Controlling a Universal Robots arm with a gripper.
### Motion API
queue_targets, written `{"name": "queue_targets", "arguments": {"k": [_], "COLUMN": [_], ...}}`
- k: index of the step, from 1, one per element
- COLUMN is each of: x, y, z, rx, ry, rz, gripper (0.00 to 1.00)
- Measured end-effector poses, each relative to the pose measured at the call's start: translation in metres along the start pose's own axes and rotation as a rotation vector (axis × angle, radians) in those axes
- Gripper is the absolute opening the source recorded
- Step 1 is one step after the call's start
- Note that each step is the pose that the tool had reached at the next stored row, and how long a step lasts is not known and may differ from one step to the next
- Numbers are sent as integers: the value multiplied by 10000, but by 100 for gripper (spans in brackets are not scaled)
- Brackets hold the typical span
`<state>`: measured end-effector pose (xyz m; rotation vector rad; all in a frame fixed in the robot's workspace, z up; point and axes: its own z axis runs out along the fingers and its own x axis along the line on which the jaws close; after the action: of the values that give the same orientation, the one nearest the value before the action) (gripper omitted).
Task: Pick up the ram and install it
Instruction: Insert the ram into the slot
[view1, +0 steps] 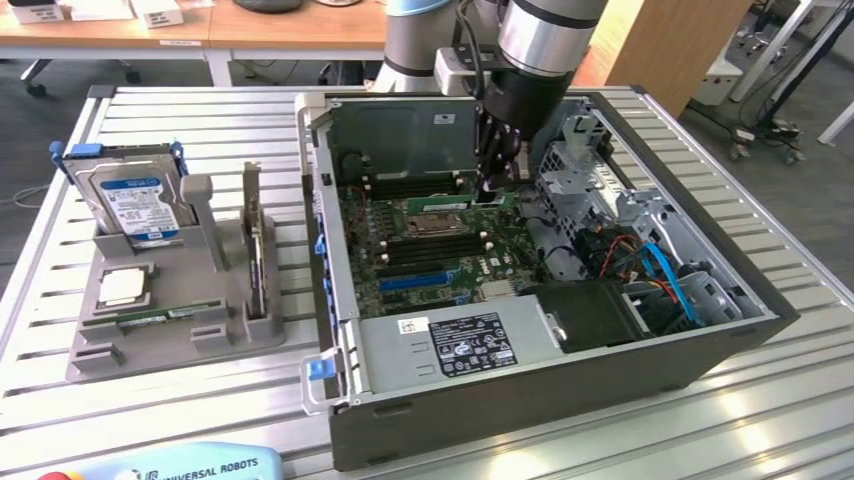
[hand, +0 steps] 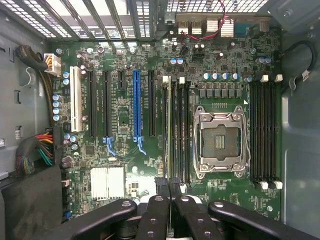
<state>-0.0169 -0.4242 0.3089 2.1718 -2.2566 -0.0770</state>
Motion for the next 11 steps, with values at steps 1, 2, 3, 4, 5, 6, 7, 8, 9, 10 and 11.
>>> {"name": "queue_targets", "arguments": {"k": [1, 2, 3, 4, 5, 6, 7, 8, 9, 10, 11], "x": [0, 0, 0, 0, 0, 1, 1, 1, 1, 2, 2], "y": [0, 0, 0, -1, -1, -1, -1, -2, -3, -3, -4], "z": [0, 0, 3, 8, 16, 25, 36, 49, 62, 75, 87], "rx": [0, 0, 0, 1, 1, 0, -1, -1, -1, -1, -2], "ry": [0, 0, -1, -4, -3, 0, -1, -1, -1, -1, -1], "rz": [0, 0, 0, 0, 0, 0, 0, 0, 0, 0, 1], "gripper": [11, 11, 11, 11, 11, 11, 11, 11, 11, 11, 11]}}
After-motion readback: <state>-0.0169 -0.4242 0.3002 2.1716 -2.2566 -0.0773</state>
